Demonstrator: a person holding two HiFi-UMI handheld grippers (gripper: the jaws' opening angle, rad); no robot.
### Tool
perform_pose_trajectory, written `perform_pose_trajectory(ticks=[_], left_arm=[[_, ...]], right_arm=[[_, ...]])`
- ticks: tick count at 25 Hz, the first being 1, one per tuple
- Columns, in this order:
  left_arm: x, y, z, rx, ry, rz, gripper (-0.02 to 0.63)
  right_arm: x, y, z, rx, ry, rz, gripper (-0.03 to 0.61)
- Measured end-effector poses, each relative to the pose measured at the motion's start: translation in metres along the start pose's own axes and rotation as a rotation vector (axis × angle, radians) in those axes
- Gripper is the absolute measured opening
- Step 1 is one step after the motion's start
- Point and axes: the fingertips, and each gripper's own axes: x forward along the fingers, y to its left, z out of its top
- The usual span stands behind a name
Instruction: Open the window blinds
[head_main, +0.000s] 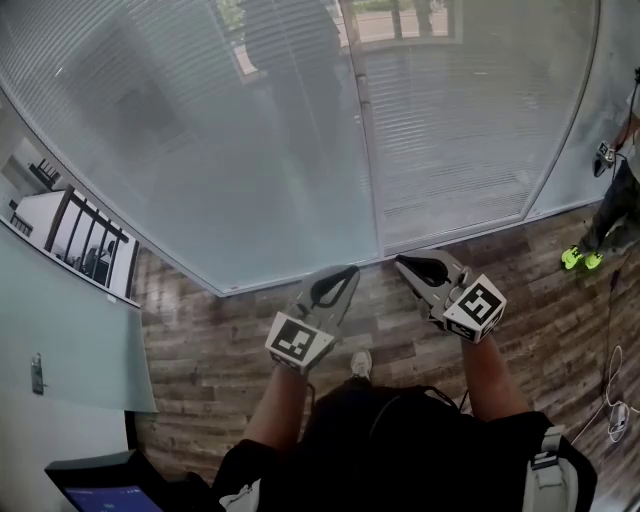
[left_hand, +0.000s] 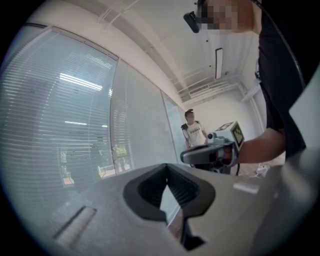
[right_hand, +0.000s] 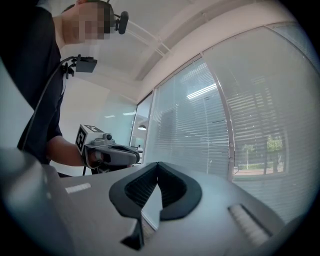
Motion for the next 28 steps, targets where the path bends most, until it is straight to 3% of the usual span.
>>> perform_pose_trajectory(ticks=[28], left_arm=[[0.061, 0.103, -0.017, -0.016, -0.045, -0.112, 0.005]], right_arm=[[0.081, -0.087, -0.003, -0.006, 0.022, -0.109, 0.006]])
